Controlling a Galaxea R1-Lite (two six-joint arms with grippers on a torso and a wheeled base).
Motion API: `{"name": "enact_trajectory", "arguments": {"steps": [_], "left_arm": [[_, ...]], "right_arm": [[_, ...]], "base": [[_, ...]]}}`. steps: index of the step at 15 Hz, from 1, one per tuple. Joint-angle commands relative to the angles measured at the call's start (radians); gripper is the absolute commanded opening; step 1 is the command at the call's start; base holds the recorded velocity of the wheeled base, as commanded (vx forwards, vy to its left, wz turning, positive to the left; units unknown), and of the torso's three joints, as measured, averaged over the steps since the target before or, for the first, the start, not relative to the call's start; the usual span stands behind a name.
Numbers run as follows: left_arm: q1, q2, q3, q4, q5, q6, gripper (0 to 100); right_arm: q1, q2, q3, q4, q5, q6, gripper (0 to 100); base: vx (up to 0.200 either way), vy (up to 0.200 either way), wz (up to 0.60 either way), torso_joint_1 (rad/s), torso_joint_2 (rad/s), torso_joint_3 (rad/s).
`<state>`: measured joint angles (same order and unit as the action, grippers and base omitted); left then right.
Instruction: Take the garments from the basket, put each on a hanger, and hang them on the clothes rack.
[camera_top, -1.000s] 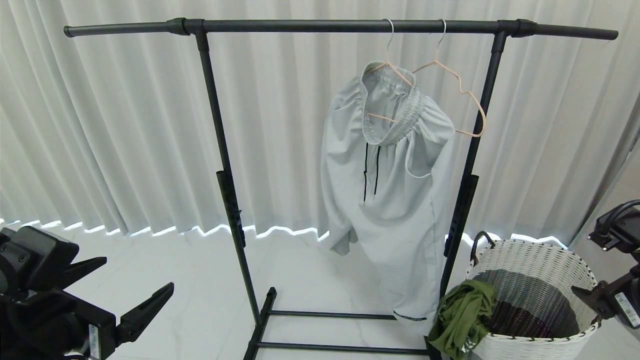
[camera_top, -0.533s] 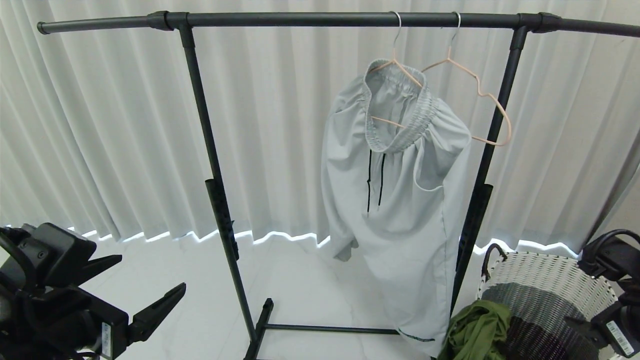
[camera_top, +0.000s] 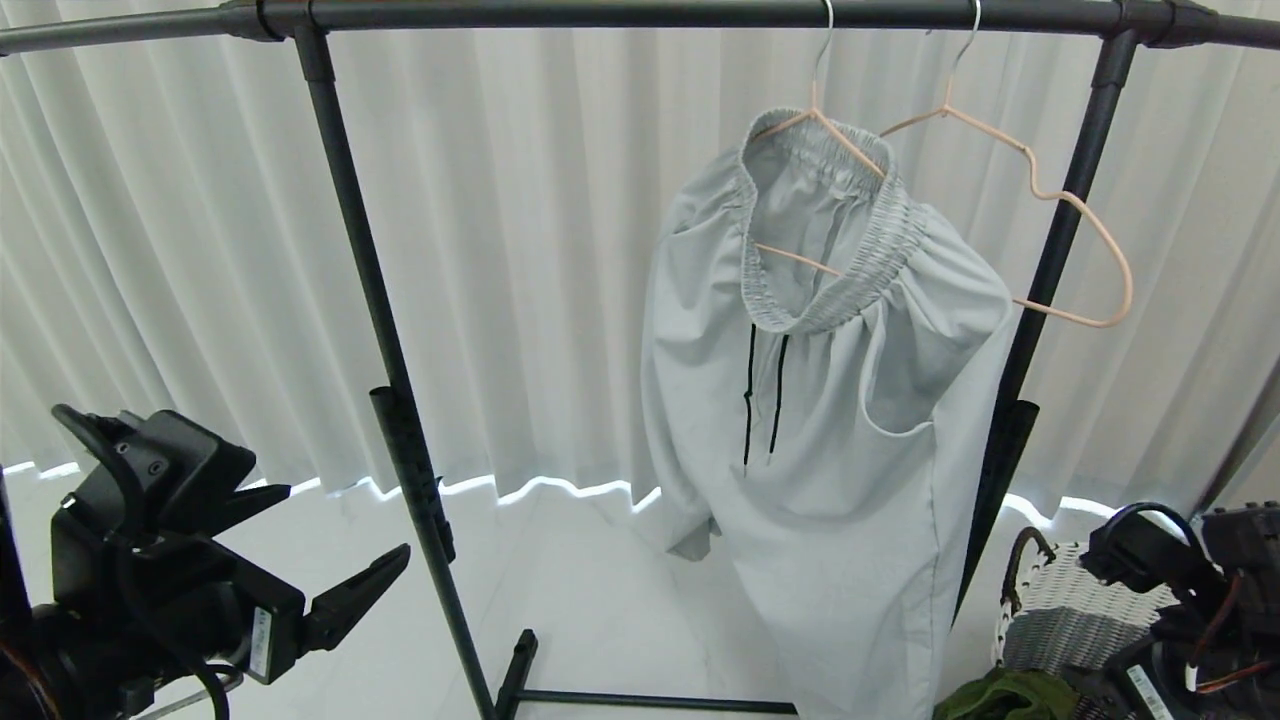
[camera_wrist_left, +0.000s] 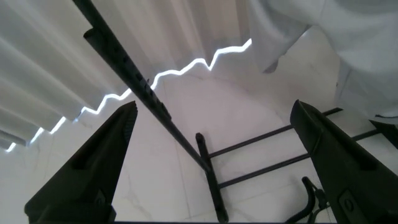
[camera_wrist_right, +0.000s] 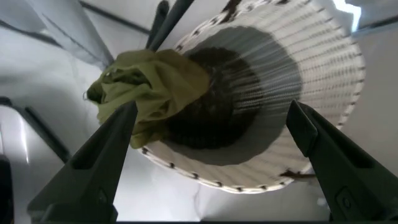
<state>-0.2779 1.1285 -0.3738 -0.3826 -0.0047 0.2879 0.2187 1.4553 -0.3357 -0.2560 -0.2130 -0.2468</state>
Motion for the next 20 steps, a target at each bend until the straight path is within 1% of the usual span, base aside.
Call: {"name": "enact_trajectory", "arguments": {"steps": [1, 4, 7, 9, 13, 14, 18, 20], "left_arm": [[-0.011, 0.014, -0.004, -0.001, 0.0, 0.001, 100], [-0.011, 0.014, -0.004, -0.001, 0.003, 0.001, 100], [-0.012, 0.011, -0.004, -0.001, 0.005, 0.024, 100], [-0.014, 0.014, 0.0, -0.001, 0.005, 0.025, 100], [-0.089, 0.034, 0.009, -0.001, 0.006, 0.025, 100], [-0.103, 0.047, 0.009, -0.001, 0.006, 0.025, 100], [-0.116, 0.06, 0.007, -0.001, 0.006, 0.025, 100], [-0.115, 0.056, 0.007, -0.001, 0.006, 0.025, 100]], "right_arm": [[0.001, 0.183, 0.037, -0.074, 0.021, 0.017, 100], [-0.03, 0.375, 0.04, -0.21, 0.023, 0.018, 100], [-0.033, 0.557, 0.038, -0.398, 0.021, 0.017, 100], [-0.036, 0.616, 0.037, -0.431, 0.02, 0.017, 100], [-0.073, 0.645, 0.026, -0.439, 0.018, 0.017, 100], [-0.085, 0.646, 0.029, -0.459, 0.02, 0.018, 100], [-0.087, 0.665, 0.03, -0.54, 0.023, 0.018, 100], [-0.088, 0.685, 0.034, -0.557, 0.018, 0.02, 100]], "base": [[0.0, 0.0, 0.0, 0.0, 0.0, 0.0], [0.0, 0.0, 0.0, 0.0, 0.0, 0.0], [0.0, 0.0, 0.0, 0.0, 0.0, 0.0], [0.0, 0.0, 0.0, 0.0, 0.0, 0.0], [0.0, 0.0, 0.0, 0.0, 0.0, 0.0], [0.0, 0.0, 0.0, 0.0, 0.0, 0.0], [0.0, 0.0, 0.0, 0.0, 0.0, 0.0], [0.0, 0.0, 0.0, 0.0, 0.0, 0.0]]}}
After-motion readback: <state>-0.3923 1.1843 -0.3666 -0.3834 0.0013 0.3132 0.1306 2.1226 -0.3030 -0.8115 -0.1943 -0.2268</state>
